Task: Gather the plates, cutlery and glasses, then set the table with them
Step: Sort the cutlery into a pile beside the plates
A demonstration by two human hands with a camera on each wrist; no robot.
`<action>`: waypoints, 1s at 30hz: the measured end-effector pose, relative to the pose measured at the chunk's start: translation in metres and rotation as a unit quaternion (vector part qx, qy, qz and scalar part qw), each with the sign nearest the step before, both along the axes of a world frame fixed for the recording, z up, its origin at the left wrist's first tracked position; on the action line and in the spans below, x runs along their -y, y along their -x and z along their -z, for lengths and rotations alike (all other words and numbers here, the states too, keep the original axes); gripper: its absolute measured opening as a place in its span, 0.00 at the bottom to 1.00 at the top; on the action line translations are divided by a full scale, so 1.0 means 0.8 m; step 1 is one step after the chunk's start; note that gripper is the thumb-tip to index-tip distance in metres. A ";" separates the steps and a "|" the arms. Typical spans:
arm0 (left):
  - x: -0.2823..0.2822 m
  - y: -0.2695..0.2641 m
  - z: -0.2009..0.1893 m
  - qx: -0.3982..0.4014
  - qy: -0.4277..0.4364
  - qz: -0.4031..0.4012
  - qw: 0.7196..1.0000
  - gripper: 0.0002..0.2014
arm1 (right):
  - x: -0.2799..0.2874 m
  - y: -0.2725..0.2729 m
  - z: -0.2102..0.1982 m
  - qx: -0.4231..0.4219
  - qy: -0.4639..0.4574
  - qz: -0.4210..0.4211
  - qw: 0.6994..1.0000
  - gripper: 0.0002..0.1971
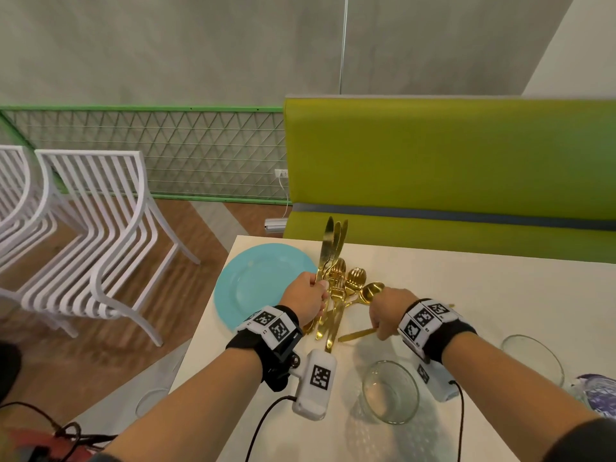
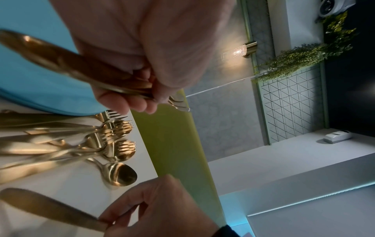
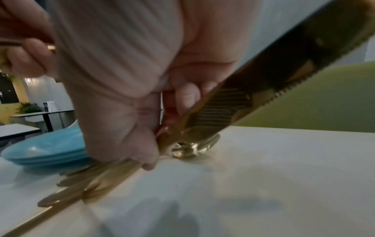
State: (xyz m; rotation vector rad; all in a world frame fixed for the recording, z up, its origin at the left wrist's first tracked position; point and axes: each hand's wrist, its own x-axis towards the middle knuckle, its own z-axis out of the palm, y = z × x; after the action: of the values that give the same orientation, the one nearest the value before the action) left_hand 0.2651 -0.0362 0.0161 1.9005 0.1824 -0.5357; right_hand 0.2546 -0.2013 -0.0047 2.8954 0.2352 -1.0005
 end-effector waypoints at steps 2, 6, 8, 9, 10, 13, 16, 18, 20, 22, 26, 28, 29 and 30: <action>0.003 -0.001 -0.001 0.008 -0.012 0.008 1.000 0.05 | -0.002 0.002 -0.007 0.016 0.015 -0.015 1.000 0.13; 0.007 -0.003 -0.001 0.019 -0.028 0.035 0.999 0.11 | 0.004 0.007 -0.021 0.067 0.003 -0.015 0.998 0.12; 0.010 -0.002 -0.003 0.027 -0.053 0.062 0.996 0.10 | 0.011 0.007 -0.032 0.100 -0.040 0.004 0.994 0.12; 0.013 -0.002 -0.003 0.037 -0.072 0.076 0.994 0.09 | 0.015 0.007 -0.038 0.116 -0.059 0.007 0.991 0.12; 0.015 -0.001 -0.004 0.048 -0.090 0.087 0.991 0.08 | 0.018 0.007 -0.043 0.135 -0.074 0.003 0.988 0.12; 0.024 0.002 -0.009 0.076 -0.135 0.124 0.980 0.11 | 0.022 0.008 -0.057 0.182 -0.088 -0.032 0.979 0.13; 0.036 0.007 -0.017 0.076 -0.128 0.166 0.975 0.10 | 0.021 0.010 -0.066 0.206 -0.091 -0.040 0.973 0.13; 0.044 0.012 -0.021 0.049 -0.088 0.176 0.979 0.08 | 0.020 0.011 -0.070 0.208 -0.095 -0.027 0.973 0.13; 0.048 0.015 -0.021 0.032 -0.077 0.186 0.979 0.11 | 0.021 0.013 -0.072 0.198 -0.094 -0.021 0.975 0.12; 0.051 0.016 -0.018 0.032 -0.083 0.197 0.976 0.13 | 0.022 0.015 -0.073 0.189 -0.099 -0.012 0.977 0.12; 0.055 0.018 -0.012 0.017 -0.042 0.199 0.979 0.08 | 0.036 0.019 -0.070 0.238 -0.153 0.083 0.955 0.10; 0.057 0.016 -0.009 -0.001 -0.021 0.181 0.983 0.10 | 0.045 0.019 -0.064 0.276 -0.184 0.137 0.933 0.10; 0.058 0.014 -0.007 -0.010 -0.012 0.173 0.985 0.12 | 0.050 0.019 -0.061 0.291 -0.200 0.165 0.921 0.10; 0.058 0.011 -0.005 -0.020 -0.004 0.165 0.986 0.13 | 0.053 0.019 -0.060 0.299 -0.216 0.195 0.909 0.11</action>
State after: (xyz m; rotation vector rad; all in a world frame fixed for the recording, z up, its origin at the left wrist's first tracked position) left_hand 0.2560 -0.0826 0.0204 1.9392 -0.1088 -0.7971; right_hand 0.2392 -0.2439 0.0431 3.5653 -0.1975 -0.0171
